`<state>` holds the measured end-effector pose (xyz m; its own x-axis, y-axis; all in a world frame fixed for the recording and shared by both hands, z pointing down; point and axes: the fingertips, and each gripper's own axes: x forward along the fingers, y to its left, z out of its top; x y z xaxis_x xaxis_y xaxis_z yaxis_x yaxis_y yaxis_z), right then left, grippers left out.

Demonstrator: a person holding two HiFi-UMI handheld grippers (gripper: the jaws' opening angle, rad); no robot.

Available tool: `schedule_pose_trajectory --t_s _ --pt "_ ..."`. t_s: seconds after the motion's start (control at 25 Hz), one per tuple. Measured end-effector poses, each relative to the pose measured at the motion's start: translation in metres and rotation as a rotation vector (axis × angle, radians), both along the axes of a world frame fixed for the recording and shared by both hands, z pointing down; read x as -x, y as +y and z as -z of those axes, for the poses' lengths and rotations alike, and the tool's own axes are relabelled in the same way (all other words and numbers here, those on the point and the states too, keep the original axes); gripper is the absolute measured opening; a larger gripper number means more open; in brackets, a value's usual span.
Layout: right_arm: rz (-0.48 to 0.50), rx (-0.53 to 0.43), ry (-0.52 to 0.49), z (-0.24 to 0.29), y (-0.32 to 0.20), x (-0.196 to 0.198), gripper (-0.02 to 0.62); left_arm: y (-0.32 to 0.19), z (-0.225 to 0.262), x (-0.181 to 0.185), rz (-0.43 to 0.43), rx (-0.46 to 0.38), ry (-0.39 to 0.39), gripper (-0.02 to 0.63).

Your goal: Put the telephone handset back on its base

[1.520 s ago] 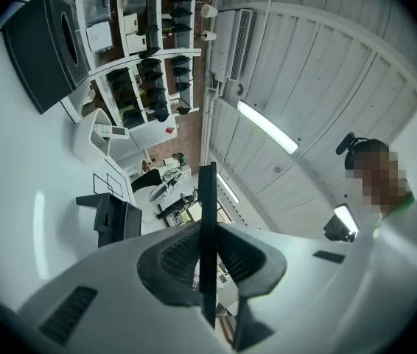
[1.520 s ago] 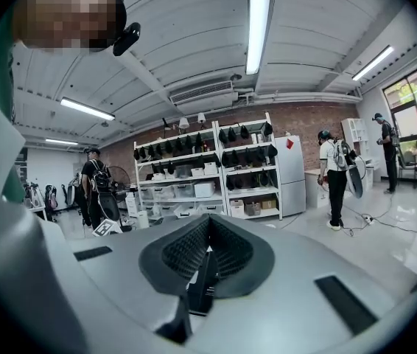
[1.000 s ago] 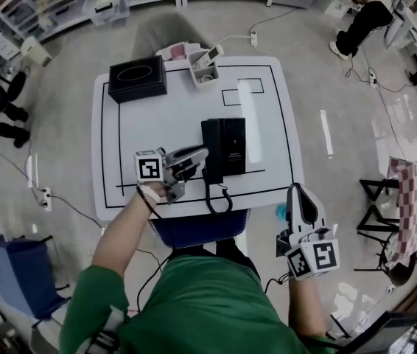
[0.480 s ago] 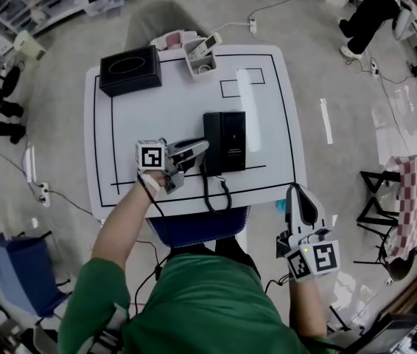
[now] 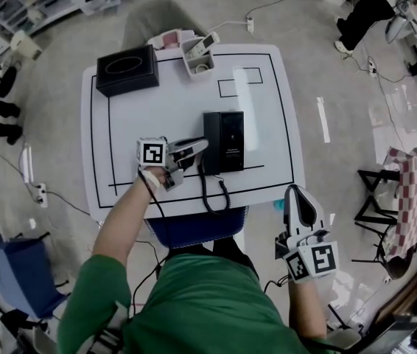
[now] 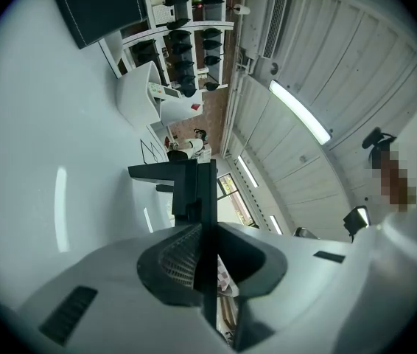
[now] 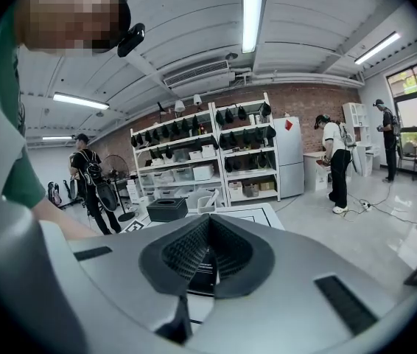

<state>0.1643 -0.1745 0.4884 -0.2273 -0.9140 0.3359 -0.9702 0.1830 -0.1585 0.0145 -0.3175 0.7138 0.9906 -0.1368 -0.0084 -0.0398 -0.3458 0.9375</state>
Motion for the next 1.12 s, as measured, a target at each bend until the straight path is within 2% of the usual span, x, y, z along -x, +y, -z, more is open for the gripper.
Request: schedule_pose_trajectory --t_s 0.2,0.32,0.48,0.8,0.96,1.12 --pt "0.007 -0.003 0.003 0.002 0.001 0.004 0.021 -0.001 -0.006 -0.004 0.014 0.038 -0.023 0.08" --pt "0.012 -0.008 0.003 0.004 0.001 0.005 0.02 -0.006 -0.009 -0.003 0.04 0.009 -0.08 0.08" --pt "0.008 -0.019 -0.001 0.006 -0.001 0.003 0.02 -0.008 -0.005 -0.005 0.054 0.012 -0.119 0.086" --pt "0.024 -0.054 -0.011 0.015 -0.009 0.002 0.021 -0.014 -0.005 0.004 0.115 -0.039 -0.279 0.158" --pt "0.033 -0.086 -0.01 0.027 -0.017 -0.003 0.02 -0.023 0.012 0.032 0.232 -0.104 -0.361 0.161" --pt "0.038 -0.125 -0.006 0.042 -0.027 -0.011 0.02 -0.03 0.059 0.062 0.347 -0.279 -0.469 0.161"
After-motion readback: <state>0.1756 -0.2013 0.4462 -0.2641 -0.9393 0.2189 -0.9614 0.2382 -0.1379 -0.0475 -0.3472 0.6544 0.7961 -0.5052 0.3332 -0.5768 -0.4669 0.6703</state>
